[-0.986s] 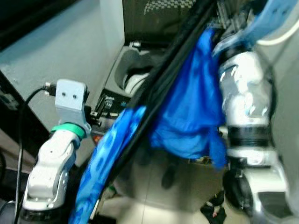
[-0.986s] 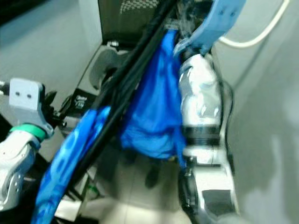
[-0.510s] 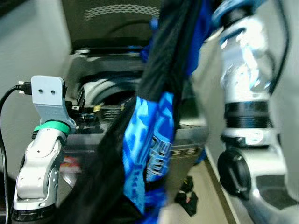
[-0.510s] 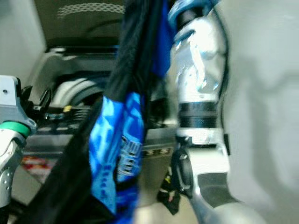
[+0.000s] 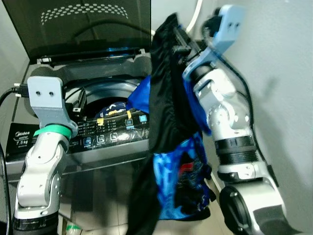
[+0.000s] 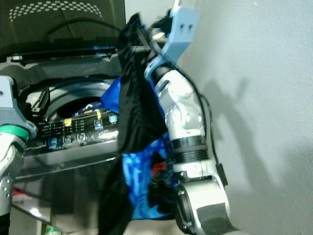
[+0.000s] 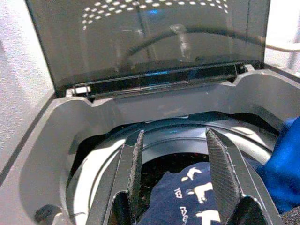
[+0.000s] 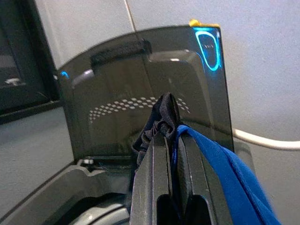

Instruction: Clothes washing

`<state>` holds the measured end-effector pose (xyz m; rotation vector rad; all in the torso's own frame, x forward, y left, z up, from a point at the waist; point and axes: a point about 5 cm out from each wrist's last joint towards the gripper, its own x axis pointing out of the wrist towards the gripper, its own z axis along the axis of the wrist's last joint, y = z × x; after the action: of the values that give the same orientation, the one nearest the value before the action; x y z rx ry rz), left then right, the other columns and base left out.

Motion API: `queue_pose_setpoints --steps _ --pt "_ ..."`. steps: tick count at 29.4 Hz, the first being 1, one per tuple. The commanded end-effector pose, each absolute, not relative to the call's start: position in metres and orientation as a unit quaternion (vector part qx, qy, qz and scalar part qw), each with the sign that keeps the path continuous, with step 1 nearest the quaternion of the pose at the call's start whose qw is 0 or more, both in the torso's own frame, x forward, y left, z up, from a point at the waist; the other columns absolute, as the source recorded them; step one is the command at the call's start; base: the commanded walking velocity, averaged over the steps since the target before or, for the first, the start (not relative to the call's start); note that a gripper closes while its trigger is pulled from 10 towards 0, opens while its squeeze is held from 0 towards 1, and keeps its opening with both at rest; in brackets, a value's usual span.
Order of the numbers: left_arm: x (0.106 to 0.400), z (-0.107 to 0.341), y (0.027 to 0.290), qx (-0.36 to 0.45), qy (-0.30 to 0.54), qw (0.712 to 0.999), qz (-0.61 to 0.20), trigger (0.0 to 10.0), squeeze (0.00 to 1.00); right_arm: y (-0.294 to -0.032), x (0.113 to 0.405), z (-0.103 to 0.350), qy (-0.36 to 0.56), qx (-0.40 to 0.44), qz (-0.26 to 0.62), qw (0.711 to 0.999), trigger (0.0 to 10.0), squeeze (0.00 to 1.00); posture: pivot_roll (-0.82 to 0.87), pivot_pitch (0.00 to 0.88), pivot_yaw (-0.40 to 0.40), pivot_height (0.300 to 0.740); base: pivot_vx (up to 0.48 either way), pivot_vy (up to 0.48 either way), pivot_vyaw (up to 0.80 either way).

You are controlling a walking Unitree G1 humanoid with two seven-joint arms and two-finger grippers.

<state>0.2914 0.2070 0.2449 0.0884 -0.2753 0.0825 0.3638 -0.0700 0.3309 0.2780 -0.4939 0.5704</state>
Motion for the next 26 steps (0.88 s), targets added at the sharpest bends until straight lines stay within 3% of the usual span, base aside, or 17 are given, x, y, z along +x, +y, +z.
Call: queue_pose_setpoints --steps 1,26 --pt "0.287 0.248 0.209 0.041 -0.149 0.987 0.048 10.0 0.0 -0.072 0.361 0.33 -0.242 0.139 0.275 0.92 10.0 0.0 0.15 0.018 0.052 0.74 0.0 0.0 0.0" --pt "0.282 0.248 0.207 0.031 -0.163 0.985 0.045 10.0 0.0 -0.083 0.357 0.308 -0.21 0.144 0.25 0.934 10.0 0.0 0.15 0.03 0.037 0.74 0.0 0.37 0.0"
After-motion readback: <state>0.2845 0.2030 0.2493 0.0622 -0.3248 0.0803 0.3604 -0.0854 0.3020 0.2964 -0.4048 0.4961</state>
